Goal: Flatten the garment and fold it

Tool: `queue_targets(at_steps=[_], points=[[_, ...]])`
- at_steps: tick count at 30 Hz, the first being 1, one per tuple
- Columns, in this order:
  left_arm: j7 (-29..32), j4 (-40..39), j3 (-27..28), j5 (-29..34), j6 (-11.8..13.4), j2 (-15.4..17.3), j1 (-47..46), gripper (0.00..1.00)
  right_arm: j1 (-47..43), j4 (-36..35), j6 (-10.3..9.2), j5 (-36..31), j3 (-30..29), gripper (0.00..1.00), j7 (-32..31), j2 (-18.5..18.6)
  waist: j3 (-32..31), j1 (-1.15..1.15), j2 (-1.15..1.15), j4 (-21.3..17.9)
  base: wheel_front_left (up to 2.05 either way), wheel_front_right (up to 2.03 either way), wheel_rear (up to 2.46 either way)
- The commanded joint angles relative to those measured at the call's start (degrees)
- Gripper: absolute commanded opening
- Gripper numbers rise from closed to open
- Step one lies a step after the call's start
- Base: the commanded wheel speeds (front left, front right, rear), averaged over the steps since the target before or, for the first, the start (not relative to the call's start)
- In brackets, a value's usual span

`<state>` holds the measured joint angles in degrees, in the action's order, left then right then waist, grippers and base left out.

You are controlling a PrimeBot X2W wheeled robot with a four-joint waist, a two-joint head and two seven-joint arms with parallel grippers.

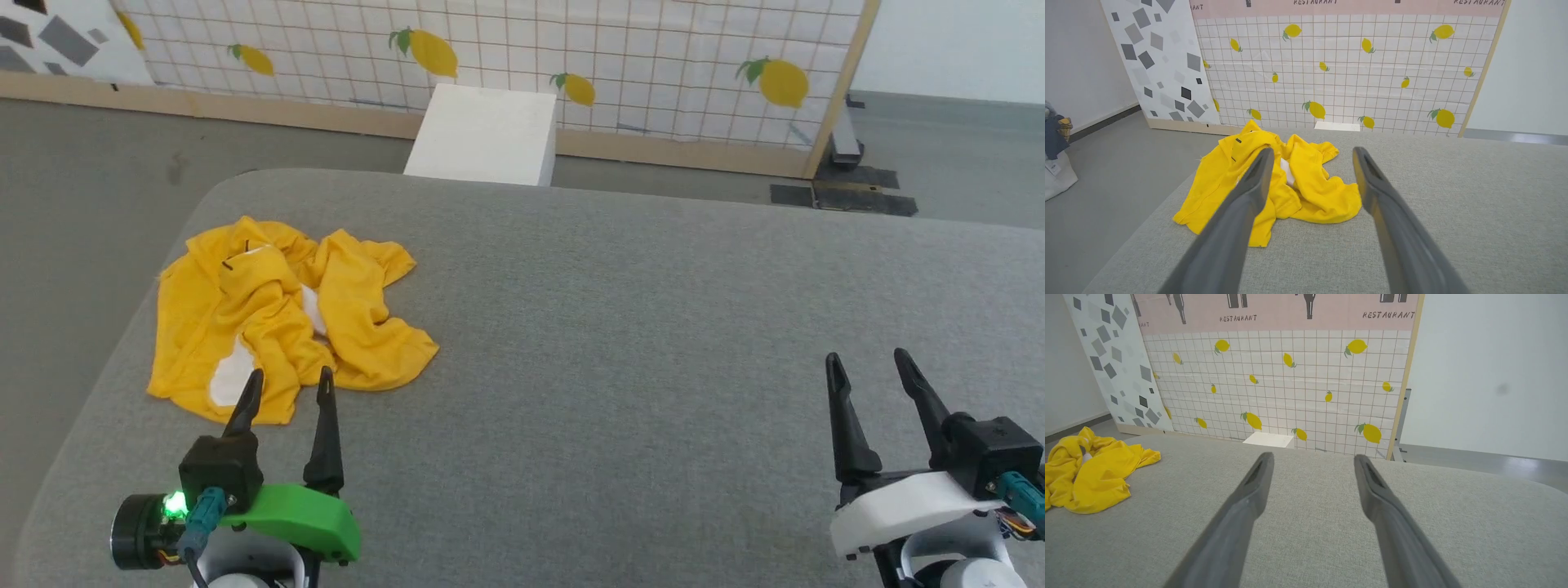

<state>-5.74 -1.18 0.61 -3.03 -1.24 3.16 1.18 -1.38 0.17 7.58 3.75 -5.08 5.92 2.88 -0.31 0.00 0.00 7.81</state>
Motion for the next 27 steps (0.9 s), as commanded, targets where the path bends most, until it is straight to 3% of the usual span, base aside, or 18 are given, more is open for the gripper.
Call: queue_targets(at_steps=[1,27], points=[[-0.8,-0.3,0.0,-0.7,-0.3,-0.1,1.1,1.0,-1.0,-0.3,-0.04,0.3,0.1,1.0,0.6,0.0,0.1,0.0,0.0,1.3,0.0,0.0,0.0],[-3.9,-0.3,-0.1,-3.2,-0.3,-0.2,2.4,1.0,-0.6,0.9,-0.06,0.5,4.8,1.0,3.7,0.0,0.2,0.0,0.0,12.9,0.0,0.0,0.0]])
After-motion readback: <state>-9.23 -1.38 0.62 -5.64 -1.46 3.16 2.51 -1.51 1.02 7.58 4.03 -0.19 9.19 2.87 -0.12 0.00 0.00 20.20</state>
